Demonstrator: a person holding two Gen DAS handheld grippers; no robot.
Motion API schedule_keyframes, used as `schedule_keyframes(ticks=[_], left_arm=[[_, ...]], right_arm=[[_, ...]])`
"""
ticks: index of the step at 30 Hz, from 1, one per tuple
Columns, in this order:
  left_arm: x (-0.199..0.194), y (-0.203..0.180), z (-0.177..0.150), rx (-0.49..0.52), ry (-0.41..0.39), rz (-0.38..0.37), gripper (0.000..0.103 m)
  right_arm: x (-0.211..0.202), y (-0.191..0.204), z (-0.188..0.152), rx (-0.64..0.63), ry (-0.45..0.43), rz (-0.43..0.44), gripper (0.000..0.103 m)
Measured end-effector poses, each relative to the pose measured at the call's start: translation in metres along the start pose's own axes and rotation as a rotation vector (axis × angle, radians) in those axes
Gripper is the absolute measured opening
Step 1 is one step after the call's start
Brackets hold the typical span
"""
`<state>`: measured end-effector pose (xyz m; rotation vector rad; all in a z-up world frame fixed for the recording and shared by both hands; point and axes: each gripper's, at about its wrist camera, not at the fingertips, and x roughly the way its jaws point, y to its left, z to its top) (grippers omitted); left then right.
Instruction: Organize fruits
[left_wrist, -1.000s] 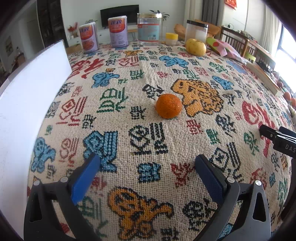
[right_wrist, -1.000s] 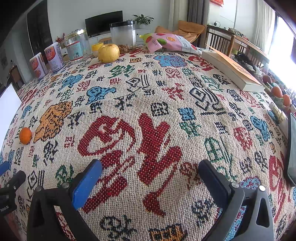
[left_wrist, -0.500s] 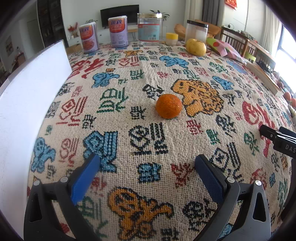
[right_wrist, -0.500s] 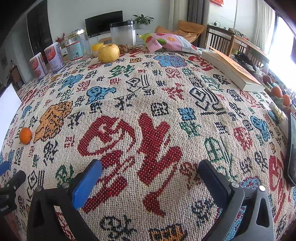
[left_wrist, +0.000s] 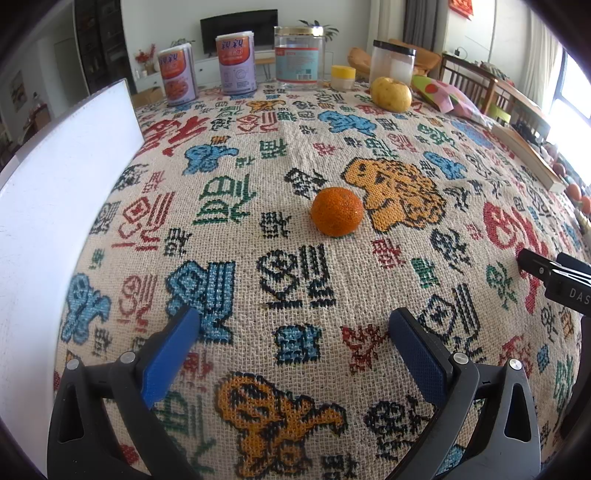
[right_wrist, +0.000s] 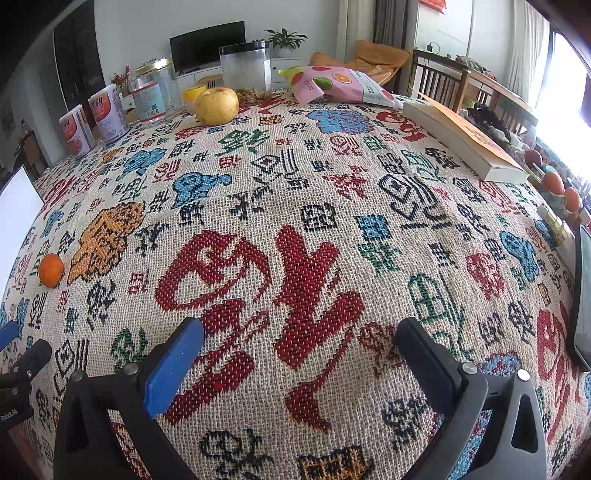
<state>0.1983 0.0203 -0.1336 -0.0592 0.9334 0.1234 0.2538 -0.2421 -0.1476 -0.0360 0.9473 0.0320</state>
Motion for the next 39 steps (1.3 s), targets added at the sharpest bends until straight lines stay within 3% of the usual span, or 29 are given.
schedule_keyframes(ticks=[13,19,25,27,29,31,32,39], left_arm=[[-0.001,0.0,0.0,-0.001,0.0,-0.007,0.102],[-0.004,0.002,0.008,0.014,-0.016,-0.157,0.102],[0.019,-0.022,0.043,0.099,-0.04,-0.106,0.099],[0.029,-0.023,0.05,0.084,-0.019,-0.091,0.077],[0.03,-0.021,0.052,0.075,-0.037,-0.092,0.071],[0.028,-0.019,0.052,0.066,-0.051,-0.088,0.05],[0.026,-0.014,0.051,0.059,-0.06,-0.106,0.029],[0.004,0.006,0.034,0.052,-0.021,-0.094,0.031]], right_arm=[[0.002,0.0,0.001,0.028,0.001,-0.01,0.103],[0.002,0.0,0.001,0.028,0.001,-0.009,0.103],[0.002,0.0,0.001,0.029,0.001,-0.009,0.103],[0.002,0.0,0.001,0.029,0.001,-0.009,0.103],[0.002,0.0,0.001,0.029,0.001,-0.009,0.103],[0.002,0.001,0.001,0.029,0.001,-0.009,0.103],[0.002,0.001,0.001,0.029,0.001,-0.009,0.103],[0.002,0.001,0.001,0.029,0.001,-0.009,0.103]])
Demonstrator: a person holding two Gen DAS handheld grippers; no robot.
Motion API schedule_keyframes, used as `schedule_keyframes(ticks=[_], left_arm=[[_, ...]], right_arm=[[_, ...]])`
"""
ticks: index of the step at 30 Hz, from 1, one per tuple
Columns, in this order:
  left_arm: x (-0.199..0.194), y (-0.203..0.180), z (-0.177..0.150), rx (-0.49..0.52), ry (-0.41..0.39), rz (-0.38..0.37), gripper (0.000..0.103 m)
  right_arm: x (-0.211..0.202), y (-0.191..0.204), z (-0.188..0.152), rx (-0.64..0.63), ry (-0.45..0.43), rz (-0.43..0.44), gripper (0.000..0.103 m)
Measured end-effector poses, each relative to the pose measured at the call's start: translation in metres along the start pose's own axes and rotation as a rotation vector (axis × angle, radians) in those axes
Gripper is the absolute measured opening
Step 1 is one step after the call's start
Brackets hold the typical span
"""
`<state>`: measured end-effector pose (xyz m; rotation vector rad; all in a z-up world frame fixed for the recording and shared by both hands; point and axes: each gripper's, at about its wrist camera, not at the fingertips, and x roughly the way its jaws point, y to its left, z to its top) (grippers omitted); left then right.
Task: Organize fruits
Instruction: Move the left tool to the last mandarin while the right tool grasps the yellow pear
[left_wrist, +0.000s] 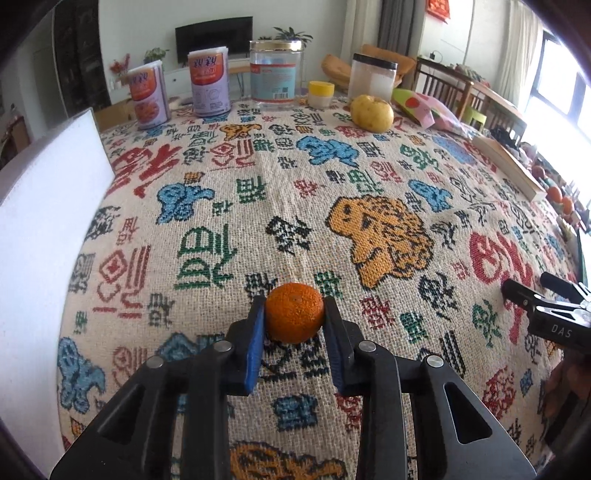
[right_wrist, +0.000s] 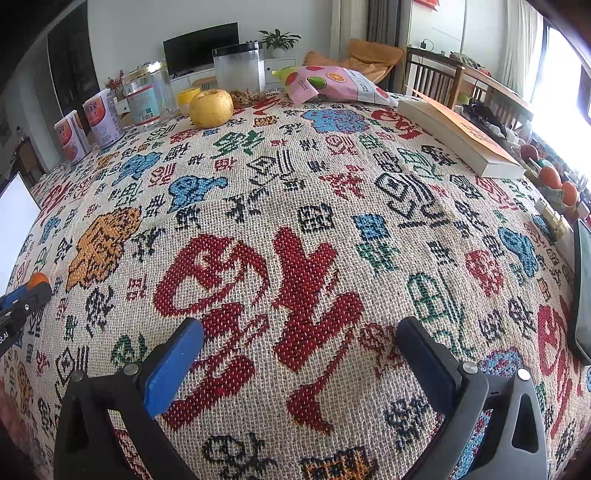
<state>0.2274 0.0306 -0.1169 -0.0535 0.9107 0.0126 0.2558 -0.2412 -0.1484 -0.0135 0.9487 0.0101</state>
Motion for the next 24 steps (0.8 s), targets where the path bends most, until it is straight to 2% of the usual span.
schedule_keyframes(ticks=[2,4,5,6,10,12,16,18,22,24], left_arm=[[-0.004,0.004,-0.008,0.007,0.005,0.018,0.033],[-0.002,0.006,-0.014,0.02,0.002,0.046,0.054],[-0.001,0.007,-0.016,0.019,-0.01,0.067,0.072],[0.0,0.009,-0.017,0.011,-0.017,0.088,0.084],[0.006,0.018,-0.015,-0.036,0.012,0.079,0.094],[0.007,0.016,-0.015,-0.028,0.016,0.08,0.097],[0.007,0.016,-0.016,-0.029,0.017,0.082,0.098],[0.007,0.017,-0.016,-0.031,0.017,0.081,0.098],[0.007,0.017,-0.016,-0.033,0.017,0.081,0.098],[0.007,0.017,-0.016,-0.033,0.017,0.081,0.098]], right_arm=[[0.0,0.0,0.0,0.0,0.0,0.0,0.103],[0.0,0.0,0.0,0.0,0.0,0.0,0.103],[0.0,0.0,0.0,0.0,0.0,0.0,0.103],[0.0,0.0,0.0,0.0,0.0,0.0,0.103],[0.0,0.0,0.0,0.0,0.001,0.0,0.103],[0.0,0.0,0.0,0.0,0.001,0.0,0.103],[0.0,0.0,0.001,-0.003,0.002,0.001,0.103],[0.0,0.0,0.005,-0.048,0.009,0.025,0.103],[-0.002,0.01,0.049,-0.121,-0.136,0.039,0.103],[0.014,0.024,0.086,-0.166,-0.153,0.087,0.103]])
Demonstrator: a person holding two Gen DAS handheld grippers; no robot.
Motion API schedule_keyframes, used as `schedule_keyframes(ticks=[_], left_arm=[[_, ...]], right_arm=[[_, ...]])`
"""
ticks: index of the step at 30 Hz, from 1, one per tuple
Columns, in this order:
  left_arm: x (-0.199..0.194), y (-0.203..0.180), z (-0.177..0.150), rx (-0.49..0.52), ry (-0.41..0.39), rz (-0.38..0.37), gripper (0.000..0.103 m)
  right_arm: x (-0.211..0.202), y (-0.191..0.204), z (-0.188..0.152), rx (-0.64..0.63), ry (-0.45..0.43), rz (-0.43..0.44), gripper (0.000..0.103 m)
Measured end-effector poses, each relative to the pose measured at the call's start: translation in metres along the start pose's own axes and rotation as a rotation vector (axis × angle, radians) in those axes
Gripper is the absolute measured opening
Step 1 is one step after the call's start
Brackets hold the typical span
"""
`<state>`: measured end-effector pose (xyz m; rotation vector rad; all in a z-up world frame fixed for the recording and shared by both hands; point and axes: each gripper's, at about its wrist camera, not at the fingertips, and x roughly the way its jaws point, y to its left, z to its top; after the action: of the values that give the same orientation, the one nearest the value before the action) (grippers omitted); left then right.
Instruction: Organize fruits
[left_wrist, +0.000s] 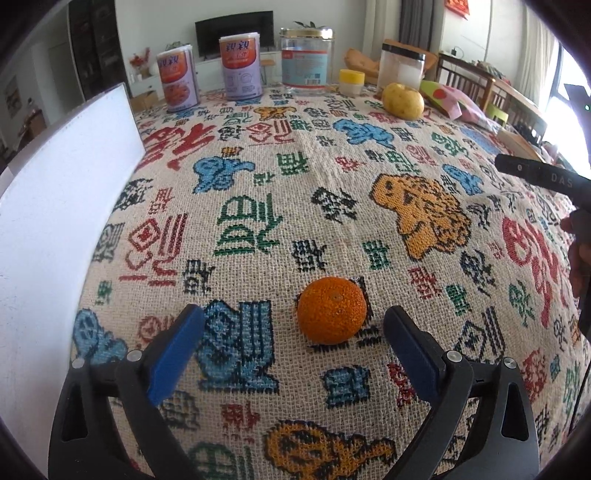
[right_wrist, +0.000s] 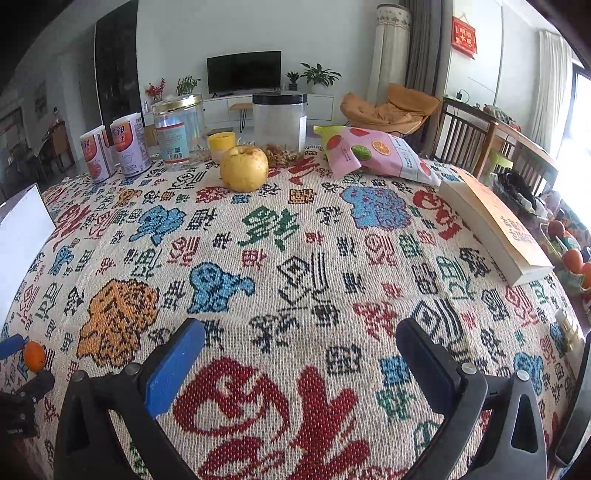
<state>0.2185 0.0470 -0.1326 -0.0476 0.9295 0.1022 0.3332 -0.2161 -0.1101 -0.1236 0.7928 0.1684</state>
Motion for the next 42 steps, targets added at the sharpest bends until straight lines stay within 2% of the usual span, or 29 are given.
schedule_keyframes(ticks=[3,6,11,12,14,15,17,23,28,30,33,35,36,38,40,42], left_arm=[[0.0,0.0,0.0,0.0,0.0,0.0,0.098],[0.0,0.001,0.0,-0.001,0.0,0.0,0.099],[0.001,0.0,0.0,-0.003,0.001,0.007,0.1],[0.001,0.0,0.0,-0.003,0.001,0.006,0.1],[0.001,0.0,0.0,-0.004,0.001,0.006,0.1],[0.001,0.0,0.0,-0.004,0.001,0.006,0.1],[0.001,-0.001,0.0,-0.004,0.001,0.006,0.1],[0.001,-0.001,0.0,-0.004,0.001,0.007,0.1],[0.001,-0.001,0.0,-0.005,0.001,0.006,0.1],[0.002,0.0,0.001,-0.004,0.001,0.008,0.1],[0.002,0.0,0.001,-0.003,0.001,0.012,0.101],[0.002,0.0,0.001,-0.002,0.002,0.015,0.101],[0.002,0.0,0.001,-0.003,0.002,0.015,0.101],[0.002,0.0,0.001,-0.004,0.002,0.014,0.101],[0.002,0.0,0.001,-0.004,0.003,0.015,0.101],[0.002,0.0,0.001,-0.005,0.003,0.015,0.101]], right_arm=[[0.047,0.012,0.046,-0.024,0.012,0.05,0.103],[0.097,0.026,0.085,-0.043,0.055,0.046,0.102],[0.146,0.044,0.133,-0.013,0.052,0.067,0.096],[0.155,0.049,0.139,-0.02,0.066,0.064,0.093],[0.169,0.055,0.146,-0.03,0.101,0.086,0.07],[0.171,0.056,0.148,-0.025,0.107,0.088,0.066],[0.165,0.055,0.148,-0.001,0.097,0.096,0.066],[0.098,0.05,0.105,0.026,0.096,0.203,0.066],[0.016,0.06,0.027,-0.002,0.186,0.264,0.066],[-0.019,0.061,-0.013,-0.019,0.202,0.259,0.066],[-0.055,0.07,-0.069,-0.065,0.189,0.193,0.066],[-0.068,0.071,-0.094,-0.066,0.165,0.162,0.066],[-0.075,0.071,-0.1,-0.067,0.124,0.142,0.067],[-0.075,0.074,-0.106,-0.05,0.107,0.113,0.071],[-0.065,0.075,-0.112,-0.019,0.135,0.113,0.095],[-0.061,0.086,-0.109,-0.061,0.148,0.059,0.103]])
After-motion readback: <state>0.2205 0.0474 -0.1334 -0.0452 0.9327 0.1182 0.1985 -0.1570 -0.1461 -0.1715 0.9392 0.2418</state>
